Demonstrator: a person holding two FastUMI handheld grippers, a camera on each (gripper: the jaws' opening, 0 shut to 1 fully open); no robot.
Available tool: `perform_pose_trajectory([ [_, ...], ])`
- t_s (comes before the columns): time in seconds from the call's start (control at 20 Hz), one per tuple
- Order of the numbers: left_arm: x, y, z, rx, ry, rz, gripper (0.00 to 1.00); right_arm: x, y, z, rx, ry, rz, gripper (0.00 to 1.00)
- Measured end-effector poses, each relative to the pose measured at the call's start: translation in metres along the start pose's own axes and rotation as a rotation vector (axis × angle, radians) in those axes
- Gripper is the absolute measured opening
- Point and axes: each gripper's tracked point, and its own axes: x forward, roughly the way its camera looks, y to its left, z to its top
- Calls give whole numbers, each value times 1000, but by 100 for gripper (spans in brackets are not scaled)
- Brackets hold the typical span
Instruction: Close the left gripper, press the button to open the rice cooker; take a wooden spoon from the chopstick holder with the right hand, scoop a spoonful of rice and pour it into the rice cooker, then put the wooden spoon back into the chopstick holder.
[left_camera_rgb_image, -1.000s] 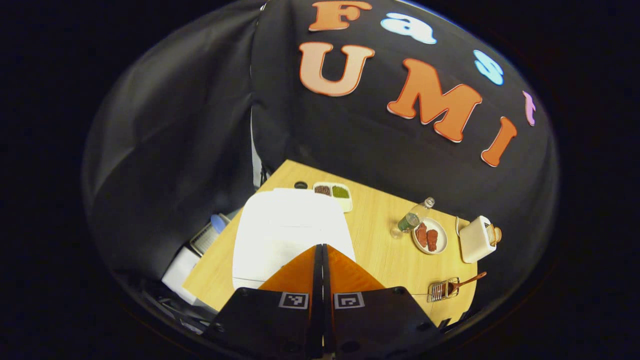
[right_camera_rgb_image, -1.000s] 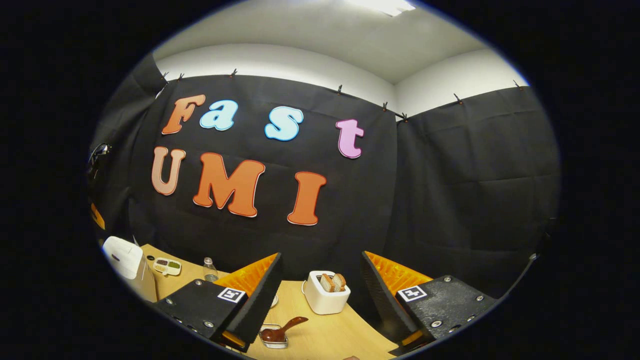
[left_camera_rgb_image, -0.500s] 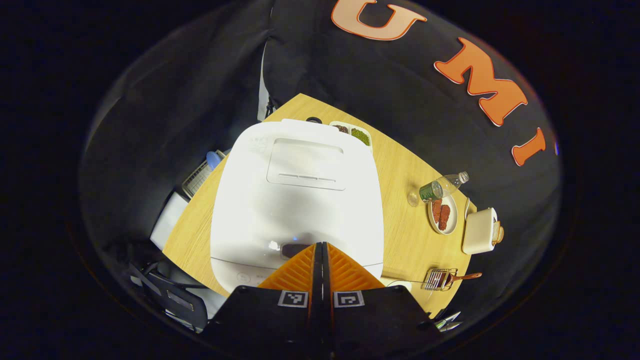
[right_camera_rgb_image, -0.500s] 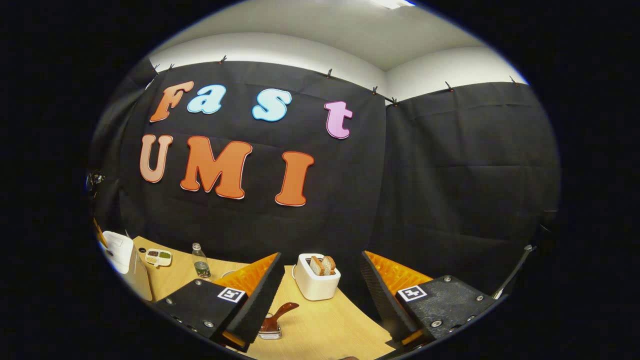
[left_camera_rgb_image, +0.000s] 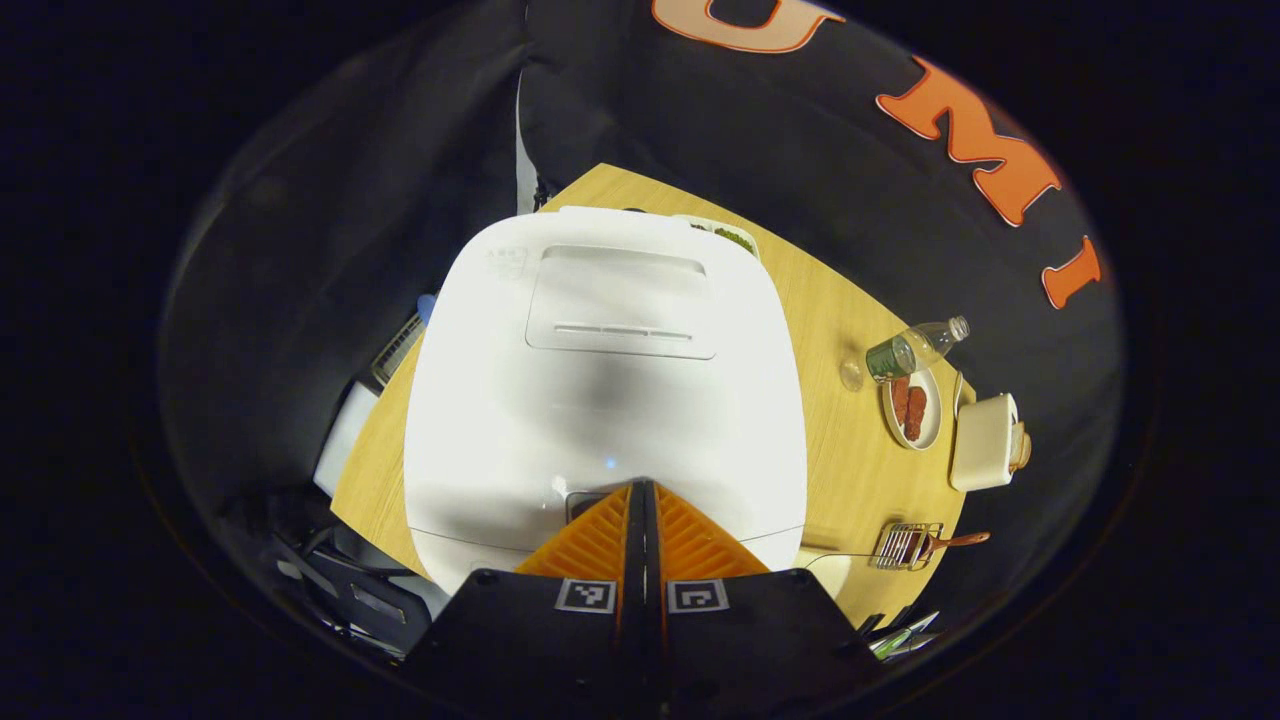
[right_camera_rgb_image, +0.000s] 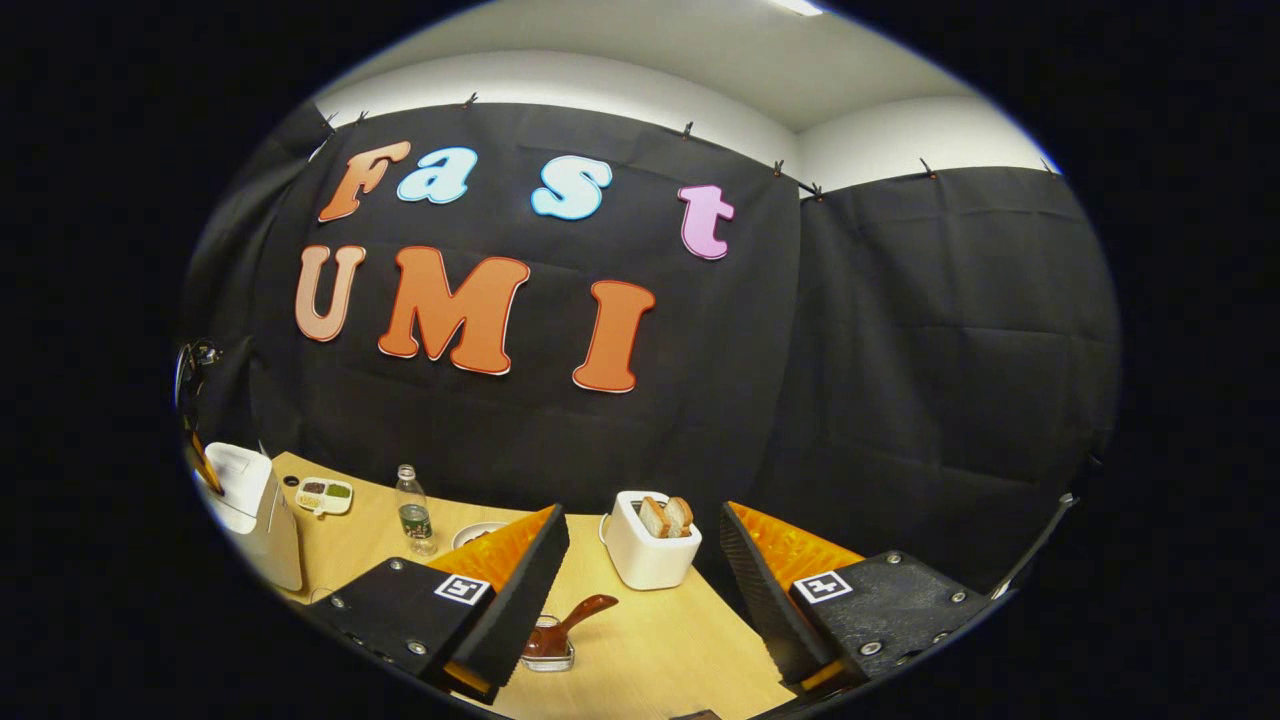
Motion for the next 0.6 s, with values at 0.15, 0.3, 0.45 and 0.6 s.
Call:
perform_pose_trajectory([
  [0.15, -32, -6, 26, 31, -143, -14, 6, 7, 7, -5, -5, 19, 26, 94],
  [0.3, -67, -8, 55, 40, -304, -21, 5, 12, 17, -10, -9, 30, 56, 95],
  [0.45, -98, -11, 67, 57, -423, -43, 5, 18, 22, -19, -5, 48, 87, 95],
  [0.6, -114, -18, 57, 63, -495, -98, 6, 28, 31, -33, 8, 87, 126, 95],
])
